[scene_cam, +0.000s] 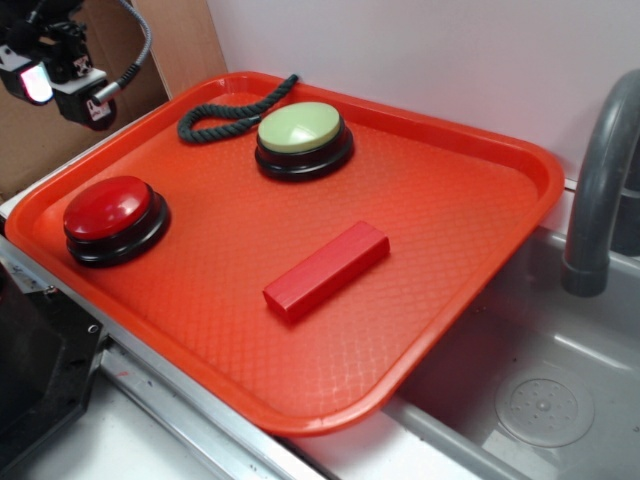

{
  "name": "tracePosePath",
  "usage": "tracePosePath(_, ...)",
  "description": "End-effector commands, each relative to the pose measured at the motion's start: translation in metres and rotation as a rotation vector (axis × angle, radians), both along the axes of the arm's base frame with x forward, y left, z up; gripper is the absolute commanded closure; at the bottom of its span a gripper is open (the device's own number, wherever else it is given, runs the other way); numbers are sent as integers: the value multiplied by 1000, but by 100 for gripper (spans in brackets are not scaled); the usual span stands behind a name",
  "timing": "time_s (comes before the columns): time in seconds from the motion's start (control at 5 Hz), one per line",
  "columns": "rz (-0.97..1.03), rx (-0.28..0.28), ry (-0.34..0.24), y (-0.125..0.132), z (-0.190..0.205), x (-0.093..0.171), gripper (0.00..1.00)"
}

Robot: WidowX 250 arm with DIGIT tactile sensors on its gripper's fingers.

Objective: Push the red button.

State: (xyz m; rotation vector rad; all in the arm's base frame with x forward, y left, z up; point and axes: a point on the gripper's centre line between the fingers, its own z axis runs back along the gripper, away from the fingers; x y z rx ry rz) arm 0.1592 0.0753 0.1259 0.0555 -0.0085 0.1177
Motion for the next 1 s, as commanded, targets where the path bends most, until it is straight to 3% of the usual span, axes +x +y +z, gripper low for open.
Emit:
tracePosePath(0.0,-2,-17,-38,0,23,11,0)
tracePosePath(0.6,-12,4,-78,-5,39,10,0)
tracePosePath(0.8,-25,-25,-93,-5,42,10,0)
